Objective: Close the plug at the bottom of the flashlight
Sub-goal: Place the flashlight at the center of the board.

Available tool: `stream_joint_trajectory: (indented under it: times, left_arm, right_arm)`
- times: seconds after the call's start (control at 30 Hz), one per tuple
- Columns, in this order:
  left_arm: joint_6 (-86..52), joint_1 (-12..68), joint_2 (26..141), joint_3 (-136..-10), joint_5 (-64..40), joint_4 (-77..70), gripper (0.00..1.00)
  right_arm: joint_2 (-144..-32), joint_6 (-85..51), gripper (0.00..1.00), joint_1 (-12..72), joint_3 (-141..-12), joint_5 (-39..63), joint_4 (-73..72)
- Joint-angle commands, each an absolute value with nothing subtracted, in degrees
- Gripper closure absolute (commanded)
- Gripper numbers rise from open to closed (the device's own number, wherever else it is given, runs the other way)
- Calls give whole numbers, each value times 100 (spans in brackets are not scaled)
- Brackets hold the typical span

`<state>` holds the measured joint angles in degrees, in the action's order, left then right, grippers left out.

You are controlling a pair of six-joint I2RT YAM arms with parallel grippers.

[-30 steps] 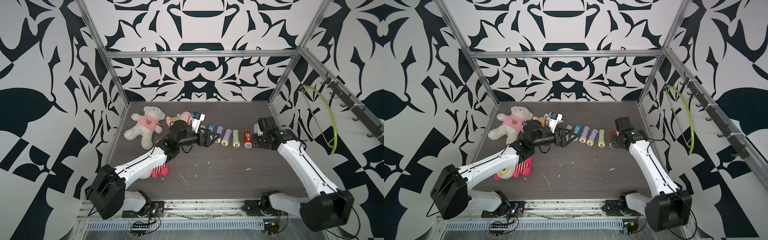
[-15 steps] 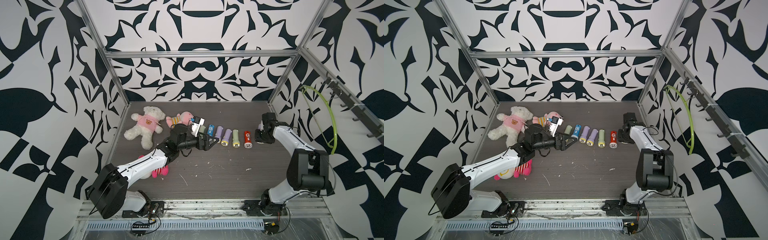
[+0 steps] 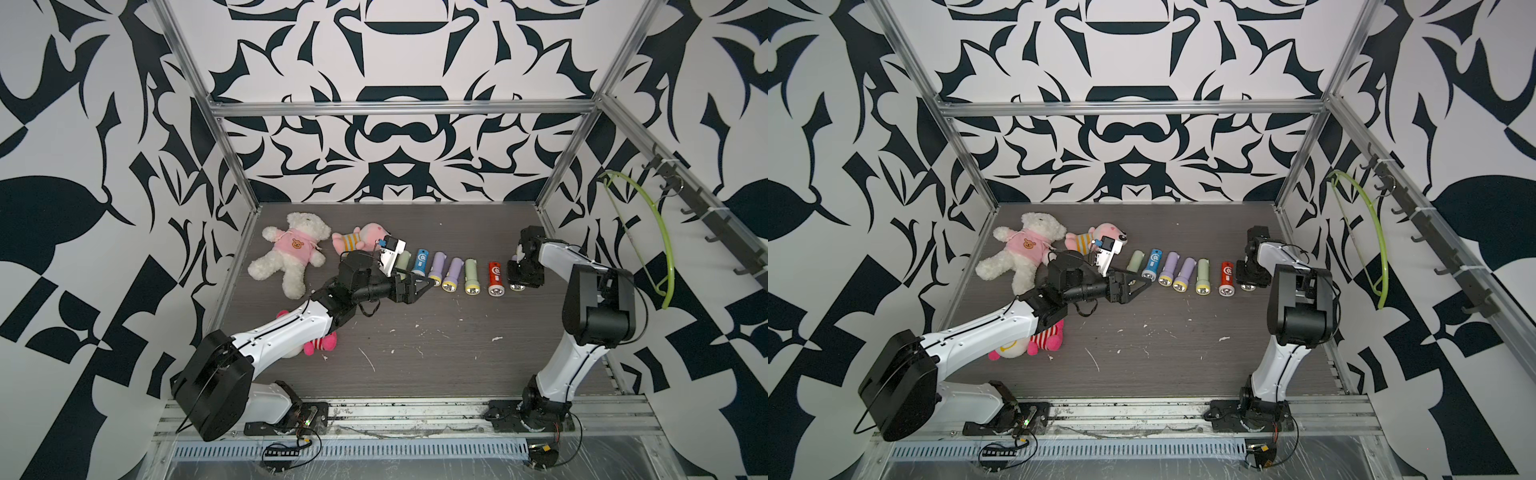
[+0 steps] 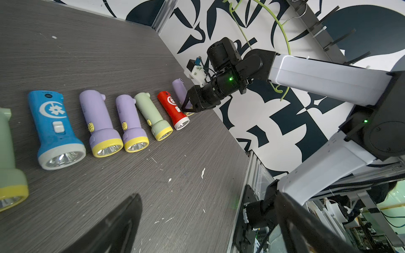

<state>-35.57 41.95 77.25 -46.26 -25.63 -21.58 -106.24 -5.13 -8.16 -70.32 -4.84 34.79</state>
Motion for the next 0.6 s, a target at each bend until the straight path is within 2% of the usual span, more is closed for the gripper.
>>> stream_joint_trajectory:
  times: [0.0,0.27,0.3,0.33,0.57]
  left_arm:
    - [-3459,4171,7602,-4491,-2523,-2138,1]
    - [-3421,4167,7567,-4421,-2397,-2058,1]
    - [-3404,4166,7547,-4420,-2364,-2029,1]
    - [-3386,4166,7535,-4404,-2334,-2010,1]
    - [-3072,4149,7169,-4431,-1950,-1503,1]
  right_arm:
    - [-10602,-595,82,-835,-7118,-624,3539]
    - [-10360,-746,47,-835,-6964,-575,3437]
    - [-10309,-771,11,-835,-6955,-569,3443]
    - [-10257,-782,0,-835,-6941,-571,3436]
    - [-9791,-945,0,-835,-6829,-643,3488]
